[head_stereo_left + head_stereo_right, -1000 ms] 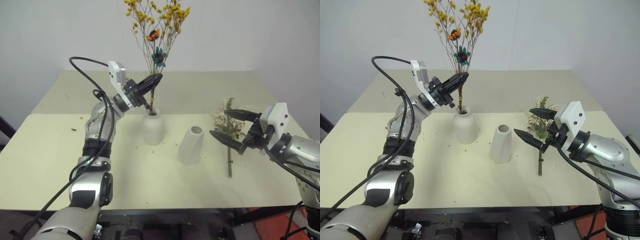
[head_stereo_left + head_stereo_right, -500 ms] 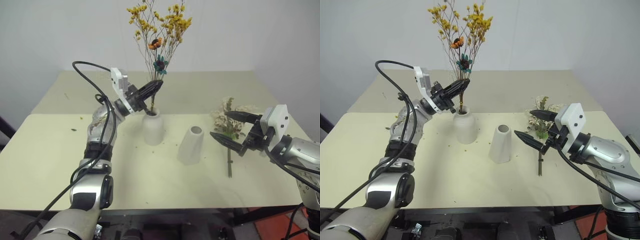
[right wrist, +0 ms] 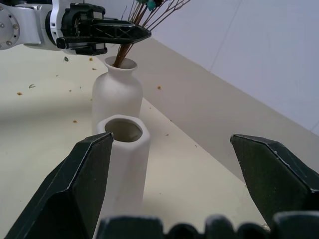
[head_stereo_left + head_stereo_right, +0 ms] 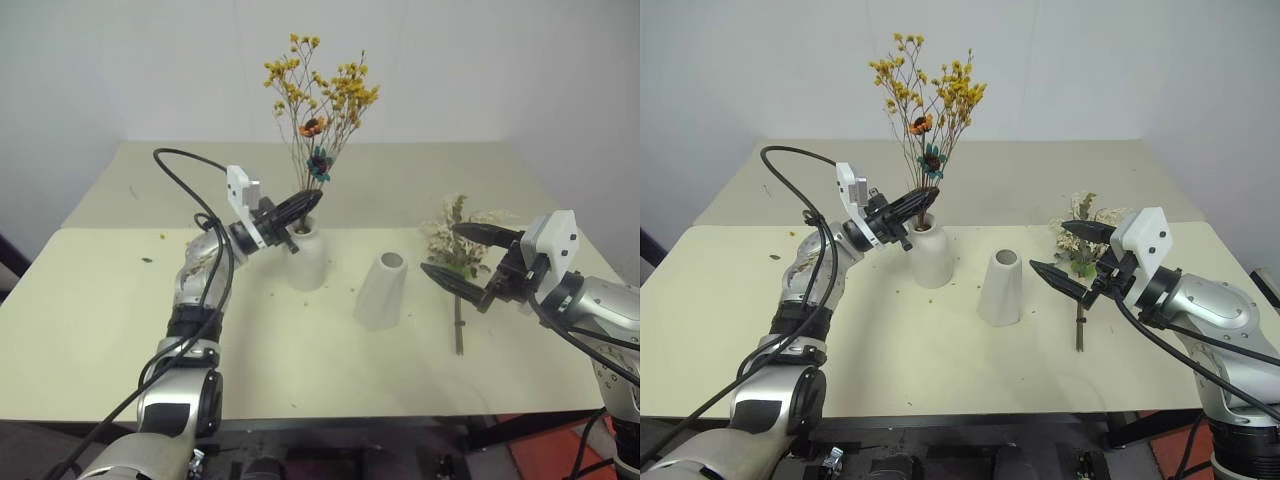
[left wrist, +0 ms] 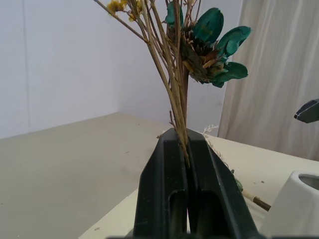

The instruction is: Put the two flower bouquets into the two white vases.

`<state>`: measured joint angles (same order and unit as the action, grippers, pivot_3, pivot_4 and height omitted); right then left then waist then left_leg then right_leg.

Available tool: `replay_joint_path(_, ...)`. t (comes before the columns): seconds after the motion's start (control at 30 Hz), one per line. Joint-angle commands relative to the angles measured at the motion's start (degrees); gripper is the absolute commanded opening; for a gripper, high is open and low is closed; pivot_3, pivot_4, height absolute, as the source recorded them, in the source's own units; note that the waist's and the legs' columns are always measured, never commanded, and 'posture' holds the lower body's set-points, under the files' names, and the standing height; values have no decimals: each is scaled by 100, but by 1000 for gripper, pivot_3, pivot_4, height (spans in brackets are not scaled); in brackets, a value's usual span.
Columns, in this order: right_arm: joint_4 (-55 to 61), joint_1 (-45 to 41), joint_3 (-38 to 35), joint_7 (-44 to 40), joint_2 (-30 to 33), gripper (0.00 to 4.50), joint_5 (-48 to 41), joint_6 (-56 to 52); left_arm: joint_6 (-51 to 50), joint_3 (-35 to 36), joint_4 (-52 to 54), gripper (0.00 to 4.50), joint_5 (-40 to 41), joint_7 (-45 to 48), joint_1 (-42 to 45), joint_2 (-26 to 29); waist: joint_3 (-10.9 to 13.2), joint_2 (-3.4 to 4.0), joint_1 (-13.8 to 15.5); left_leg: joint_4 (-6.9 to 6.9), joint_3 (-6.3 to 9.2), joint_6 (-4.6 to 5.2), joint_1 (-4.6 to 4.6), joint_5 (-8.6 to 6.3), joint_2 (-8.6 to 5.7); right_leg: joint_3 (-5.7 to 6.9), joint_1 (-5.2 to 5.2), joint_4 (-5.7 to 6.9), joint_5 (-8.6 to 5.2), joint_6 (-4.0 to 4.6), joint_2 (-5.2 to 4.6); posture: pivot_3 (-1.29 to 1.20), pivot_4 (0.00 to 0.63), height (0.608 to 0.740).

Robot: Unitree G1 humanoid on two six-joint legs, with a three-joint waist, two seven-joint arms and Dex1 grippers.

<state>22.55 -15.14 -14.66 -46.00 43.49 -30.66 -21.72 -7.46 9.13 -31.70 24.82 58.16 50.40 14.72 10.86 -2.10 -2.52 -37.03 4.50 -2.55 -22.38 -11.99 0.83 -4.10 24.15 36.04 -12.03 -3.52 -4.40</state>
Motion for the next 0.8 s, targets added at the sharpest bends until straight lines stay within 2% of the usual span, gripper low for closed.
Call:
replay_joint_path(0.03,153,-94,-138,29,-9,4435,-112,63,-297,-44,593,978,90,-48,-106,176,0,0,-3,0,0,0,1,0,0,0,0,0,0,0,0,0,150,740)
replay_joint_path(0.4,3,-178,-35,-60,-6,4435,-85,83,-1224,65,2040,4439,418,-392,-821,684,0,0,-6,0,0,0,4,0,1,-1,-2,1,0,0,0,0,150,740)
replay_joint_path(0.53,-47,-101,-65,-89,74,4435,-41,18,-2206,134,2808,4477,752,-376,-1297,1302,0,1,-22,2,0,0,2,0,3,-1,1,0,0,0,1,0,150,740)
replay_joint_path(0.8,-201,16,-125,-41,314,4435,152,-161,-2963,571,3639,4477,1154,-452,-1990,2281,0,1,19,1,-1,0,5,0,5,1,-1,1,-1,1,1,0,150,740)
